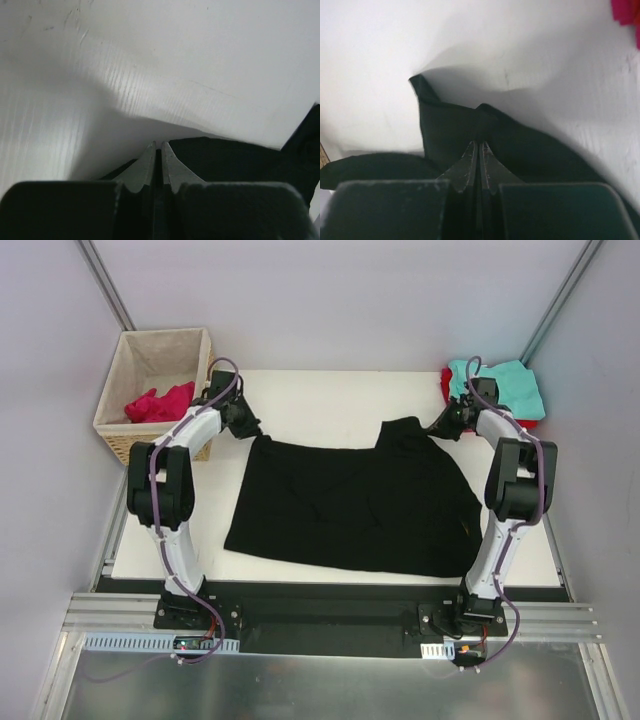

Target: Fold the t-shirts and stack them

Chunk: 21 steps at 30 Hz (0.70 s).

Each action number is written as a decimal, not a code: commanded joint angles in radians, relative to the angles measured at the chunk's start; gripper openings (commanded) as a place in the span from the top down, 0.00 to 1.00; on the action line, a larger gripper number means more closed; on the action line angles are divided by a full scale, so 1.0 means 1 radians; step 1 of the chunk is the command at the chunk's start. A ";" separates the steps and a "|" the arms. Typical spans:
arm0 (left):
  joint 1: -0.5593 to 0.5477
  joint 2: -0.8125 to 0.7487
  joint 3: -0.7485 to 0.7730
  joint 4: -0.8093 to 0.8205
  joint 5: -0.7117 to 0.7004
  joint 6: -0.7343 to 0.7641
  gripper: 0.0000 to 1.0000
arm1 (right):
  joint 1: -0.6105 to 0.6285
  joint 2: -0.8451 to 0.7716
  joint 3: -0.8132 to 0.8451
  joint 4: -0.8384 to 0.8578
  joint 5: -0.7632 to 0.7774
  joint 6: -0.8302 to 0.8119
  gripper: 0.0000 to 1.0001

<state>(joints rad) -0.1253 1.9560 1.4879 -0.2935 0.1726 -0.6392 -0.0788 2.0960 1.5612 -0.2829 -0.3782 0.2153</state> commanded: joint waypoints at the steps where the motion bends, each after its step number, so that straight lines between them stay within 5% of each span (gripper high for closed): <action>1: -0.007 -0.156 -0.098 -0.007 -0.038 0.019 1.00 | 0.020 -0.195 -0.081 0.022 0.030 -0.031 0.99; 21: -0.022 -0.374 -0.370 0.008 -0.137 -0.017 1.00 | 0.039 -0.705 -0.383 -0.163 0.458 -0.128 0.99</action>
<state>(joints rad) -0.1383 1.6482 1.1290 -0.2916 0.0822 -0.6426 -0.0357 1.4792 1.1992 -0.3931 -0.0444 0.1158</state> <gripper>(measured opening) 0.022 0.015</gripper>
